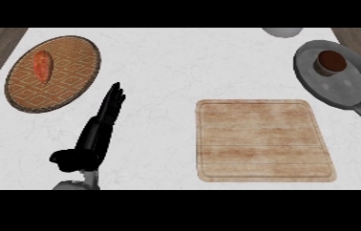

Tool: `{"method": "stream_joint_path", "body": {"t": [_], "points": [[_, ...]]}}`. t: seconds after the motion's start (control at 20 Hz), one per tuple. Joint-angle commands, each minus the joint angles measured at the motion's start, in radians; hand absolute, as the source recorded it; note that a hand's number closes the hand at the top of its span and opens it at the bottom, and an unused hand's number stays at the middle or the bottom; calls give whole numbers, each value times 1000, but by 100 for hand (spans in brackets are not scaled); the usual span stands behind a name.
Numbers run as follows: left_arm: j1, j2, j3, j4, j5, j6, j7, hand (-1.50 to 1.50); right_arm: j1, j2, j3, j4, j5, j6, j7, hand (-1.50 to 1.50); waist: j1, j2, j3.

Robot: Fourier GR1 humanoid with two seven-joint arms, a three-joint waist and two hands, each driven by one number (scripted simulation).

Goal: Pick the cupcake from the cutting board and place it in the pan

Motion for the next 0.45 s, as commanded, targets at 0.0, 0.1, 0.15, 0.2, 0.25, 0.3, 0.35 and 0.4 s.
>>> {"method": "stream_joint_path", "body": {"t": [0.0,0.1,0.15,0.2,0.25,0.3,0.35,0.4], "points": [[-30,9,50,56,26,-39,-25,0,20,32,41,-33,-14,-26,8,-150,-3,0,0],[-2,-45,-15,49,-34,13,-42,0,50,25,46,-42,-18,-34,-24,-150,-4,-1,0],[57,-14,-12,14,-30,-17,-73,0,30,41,52,-80,-35,-58,21,-150,-3,-2,-1],[37,-1,20,34,9,-51,-57,0,43,11,50,-103,-55,-17,31,-150,-5,-2,-1],[34,17,24,-83,5,-29,49,0,60,22,62,-98,-34,-60,14,-150,-3,-3,-1],[48,-2,7,-15,5,-43,-32,0,37,-43,42,16,-7,-73,-57,-150,10,4,2],[-71,18,81,135,23,-69,-66,0,42,5,61,-68,-22,-93,-19,-150,-6,1,0],[7,-16,4,-21,-12,-23,17,0,41,-20,77,-105,-14,-96,20,-150,-4,-2,-1]]}}
